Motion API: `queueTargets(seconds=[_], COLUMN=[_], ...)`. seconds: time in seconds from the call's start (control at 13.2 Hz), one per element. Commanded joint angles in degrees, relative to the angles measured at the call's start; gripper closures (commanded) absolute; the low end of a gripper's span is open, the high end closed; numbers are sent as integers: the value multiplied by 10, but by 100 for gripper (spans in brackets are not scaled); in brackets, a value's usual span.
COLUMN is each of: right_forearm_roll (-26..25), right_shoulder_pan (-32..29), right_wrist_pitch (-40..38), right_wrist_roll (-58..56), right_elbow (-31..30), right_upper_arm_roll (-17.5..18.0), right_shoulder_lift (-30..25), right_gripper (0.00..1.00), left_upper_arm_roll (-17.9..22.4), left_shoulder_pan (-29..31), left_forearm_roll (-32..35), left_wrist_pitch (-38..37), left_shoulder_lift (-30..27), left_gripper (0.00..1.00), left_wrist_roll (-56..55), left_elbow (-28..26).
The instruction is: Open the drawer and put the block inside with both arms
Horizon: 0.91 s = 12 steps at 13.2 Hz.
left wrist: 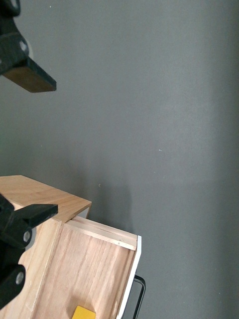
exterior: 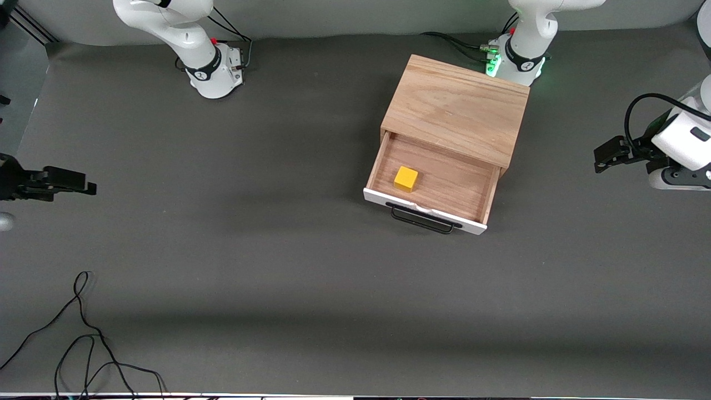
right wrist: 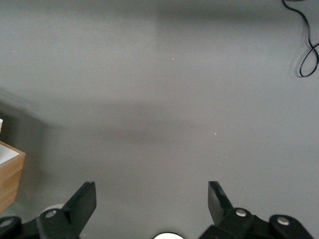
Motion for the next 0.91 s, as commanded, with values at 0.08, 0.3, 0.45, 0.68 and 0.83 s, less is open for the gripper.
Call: queueTargets(seconds=[0.08,0.3,0.45,0.68,0.83], right_forearm_roll=[-30,-69,-84,-130,-128], right_shoulder_pan=[-55,-66,-60,-48,-70], right_wrist_pitch=[11,95,136,183,224], right_wrist_roll=[-5,-4,-5,-5,-5], right_elbow=[-79,-207,-263,-293,-293], right_upper_arm_roll=[71,108,109,110,117], right_shoulder_lift=[-61,-145,-182,-210,-220], right_gripper=[1,1,1,0,0], left_upper_arm_roll=[4,4,5,4,4], left_shoulder_pan=[-4,-4,-4,-5,-5], left_forearm_roll=[-1,-1,-1,-1,-1], left_wrist_pitch=[3,6,16,18,18], left_shoulder_lift=[-14,-21,-30,-27,-25], left_gripper=[0,0,0,0,0], left_wrist_roll=[9,9,10,11,11], left_elbow=[-4,-11,-24,-22,-21])
